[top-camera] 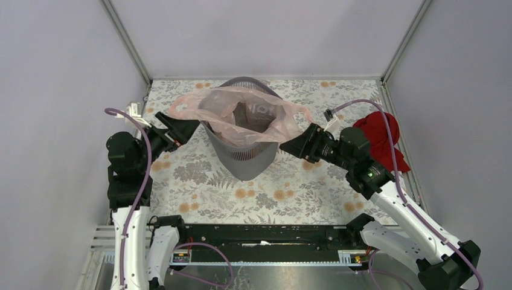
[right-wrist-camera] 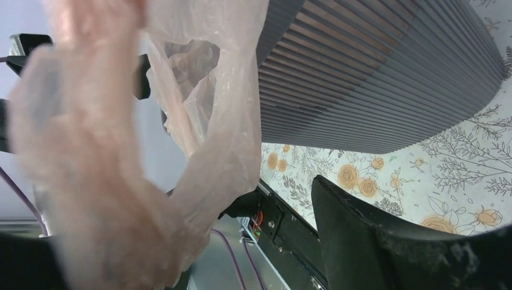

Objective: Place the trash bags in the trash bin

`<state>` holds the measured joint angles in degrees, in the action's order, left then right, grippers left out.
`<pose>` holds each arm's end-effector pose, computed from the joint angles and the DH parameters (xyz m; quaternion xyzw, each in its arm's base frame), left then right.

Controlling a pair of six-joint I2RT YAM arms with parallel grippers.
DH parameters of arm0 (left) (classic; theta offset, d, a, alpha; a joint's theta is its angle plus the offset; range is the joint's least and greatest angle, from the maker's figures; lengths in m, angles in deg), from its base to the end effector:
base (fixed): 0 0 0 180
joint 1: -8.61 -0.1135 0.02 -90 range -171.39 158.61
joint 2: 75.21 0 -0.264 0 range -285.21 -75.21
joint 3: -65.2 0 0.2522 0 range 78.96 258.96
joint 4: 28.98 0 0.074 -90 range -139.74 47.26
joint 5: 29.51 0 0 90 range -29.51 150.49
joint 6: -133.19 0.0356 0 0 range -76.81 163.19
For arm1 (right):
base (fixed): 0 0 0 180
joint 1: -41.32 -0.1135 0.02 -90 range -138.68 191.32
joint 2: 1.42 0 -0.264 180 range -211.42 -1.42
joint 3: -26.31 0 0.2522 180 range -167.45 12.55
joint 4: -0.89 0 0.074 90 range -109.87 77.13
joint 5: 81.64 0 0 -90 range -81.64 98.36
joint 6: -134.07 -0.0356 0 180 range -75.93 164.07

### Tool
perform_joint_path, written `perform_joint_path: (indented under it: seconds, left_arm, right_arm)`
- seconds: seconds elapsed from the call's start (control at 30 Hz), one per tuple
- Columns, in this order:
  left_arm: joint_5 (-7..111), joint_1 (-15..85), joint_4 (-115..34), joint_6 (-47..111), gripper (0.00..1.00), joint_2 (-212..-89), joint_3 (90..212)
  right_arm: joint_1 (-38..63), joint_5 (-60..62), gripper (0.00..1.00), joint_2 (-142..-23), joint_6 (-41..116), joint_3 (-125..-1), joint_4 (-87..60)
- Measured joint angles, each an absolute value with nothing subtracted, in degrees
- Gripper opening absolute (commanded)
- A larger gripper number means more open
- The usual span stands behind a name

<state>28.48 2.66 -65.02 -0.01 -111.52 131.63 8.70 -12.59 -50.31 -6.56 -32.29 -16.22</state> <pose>0.1303 -0.0054 0.3856 -0.1290 0.7260 -0.3996 0.5446 0.1627 0.1193 0.3411 -0.0029 0.7484 0.5332 0.3944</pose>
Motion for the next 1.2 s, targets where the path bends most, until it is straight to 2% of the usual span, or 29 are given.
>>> perform_joint_path:
  seconds: [0.13,0.17,0.23,0.3,0.57,0.7,0.77,0.83,0.9,0.97,1.13,1.2]
  left_arm:
    - [30.16,2.66,-62.58,-4.60,0.91,-115.06,131.63]
    - [30.78,2.66,-62.38,-5.59,0.87,-116.14,131.63]
    - [31.93,2.66,-62.49,-7.25,0.82,-118.19,131.63]
    - [33.35,2.66,-62.86,-8.51,0.77,-120.33,131.63]
    - [36.81,2.66,-63.32,-9.63,0.37,-121.34,131.78]
    - [36.74,2.66,-63.12,-9.45,0.32,-121.38,131.80]
    - [36.63,2.66,-63.12,-9.24,0.31,-121.38,131.80]
    - [36.33,2.66,-63.10,-9.04,0.30,-121.32,131.80]
    - [35.93,2.66,-63.10,-8.75,0.22,-121.16,131.80]
    - [35.41,2.66,-63.08,-8.27,0.16,-120.90,131.80]
    - [34.56,2.66,-62.80,-6.63,0.00,-120.68,131.82]
    - [34.29,2.66,-62.97,-5.65,0.00,-120.70,131.87]
  right_arm:
    - [8.70,-12.05,0.73,-51.22,-8.46,-32.29,-14.65]
    - [8.70,-11.94,0.76,-51.29,-8.92,-32.29,-14.45]
    - [8.70,-11.54,0.92,-51.25,-9.82,-32.29,-13.78]
    - [8.70,-10.87,0.98,-50.94,-10.71,-32.29,-13.23]
    - [8.70,-7.04,0.94,-49.39,-15.32,-32.29,-12.16]
    - [8.70,-6.10,0.79,-50.52,-17.49,-32.29,-12.03]
    - [8.70,-5.97,0.79,-51.49,-18.71,-32.29,-11.81]
    - [8.70,-6.03,0.83,-52.78,-20.07,-32.31,-10.80]
    - [8.70,-6.17,0.86,-54.15,-20.74,-32.85,-10.32]
    - [8.70,-6.28,0.80,-55.53,-21.09,-33.90,-10.08]
    - [8.70,-6.36,0.38,-57.61,-22.54,-35.70,-7.55]
    - [8.70,-7.00,0.25,-58.07,-22.80,-35.70,-6.76]
